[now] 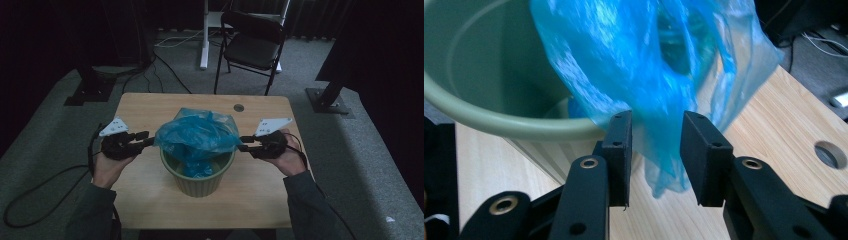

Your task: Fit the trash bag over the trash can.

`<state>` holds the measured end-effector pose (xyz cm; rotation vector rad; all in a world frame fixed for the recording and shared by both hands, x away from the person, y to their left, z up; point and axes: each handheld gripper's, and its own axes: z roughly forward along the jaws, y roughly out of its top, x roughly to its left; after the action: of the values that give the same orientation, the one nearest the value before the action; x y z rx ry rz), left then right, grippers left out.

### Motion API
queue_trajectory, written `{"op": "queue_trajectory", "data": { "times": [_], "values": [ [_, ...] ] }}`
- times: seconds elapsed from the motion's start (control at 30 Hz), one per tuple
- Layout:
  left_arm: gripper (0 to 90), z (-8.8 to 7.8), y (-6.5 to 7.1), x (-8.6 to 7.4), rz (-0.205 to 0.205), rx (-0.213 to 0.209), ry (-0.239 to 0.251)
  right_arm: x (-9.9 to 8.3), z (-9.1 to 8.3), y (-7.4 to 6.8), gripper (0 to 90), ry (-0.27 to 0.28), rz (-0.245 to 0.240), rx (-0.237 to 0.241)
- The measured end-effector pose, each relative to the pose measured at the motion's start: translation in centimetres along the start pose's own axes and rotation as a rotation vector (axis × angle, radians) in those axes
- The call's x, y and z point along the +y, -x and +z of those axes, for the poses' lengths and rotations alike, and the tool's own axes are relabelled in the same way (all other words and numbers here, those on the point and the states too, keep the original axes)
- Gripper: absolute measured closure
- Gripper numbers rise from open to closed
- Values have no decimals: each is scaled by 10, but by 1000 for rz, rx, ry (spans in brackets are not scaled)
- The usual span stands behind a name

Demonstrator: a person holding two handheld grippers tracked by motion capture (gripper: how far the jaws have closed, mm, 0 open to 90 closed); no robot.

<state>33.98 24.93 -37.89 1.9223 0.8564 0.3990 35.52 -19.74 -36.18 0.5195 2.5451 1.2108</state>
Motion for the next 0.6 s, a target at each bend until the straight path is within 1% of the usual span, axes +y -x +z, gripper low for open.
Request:
{"op": "queue_trajectory", "data": {
  "times": [0.03, 0.1, 0.17, 0.2, 0.27, 0.33, 0.47, 0.6],
  "values": [
    [617, 0, 1, 1, 3, -5, -1, 1, 0, 0, 643, 9, -1, 8],
    [603, 2, 2, 3, 10, -31, 4, 2, 0, -1, 639, 11, -1, 12],
    [592, 4, 4, 5, 16, -47, 8, 4, 2, -2, 635, 11, -6, 18],
    [586, 5, 6, 6, 21, -65, 10, 5, 2, -2, 633, 13, -9, 20],
    [576, 7, 8, 8, 30, -71, 8, 8, 4, -3, 628, 13, -12, 24],
    [570, 7, 9, 9, 27, -81, 15, 10, 4, -2, 623, 14, -12, 22],
    [565, 6, 12, 9, 33, -85, 17, 11, 4, -1, 623, 17, -8, 27],
    [565, 5, 18, 10, 45, -108, 16, 12, 5, -1, 627, 26, -1, 41]
  ]
}}
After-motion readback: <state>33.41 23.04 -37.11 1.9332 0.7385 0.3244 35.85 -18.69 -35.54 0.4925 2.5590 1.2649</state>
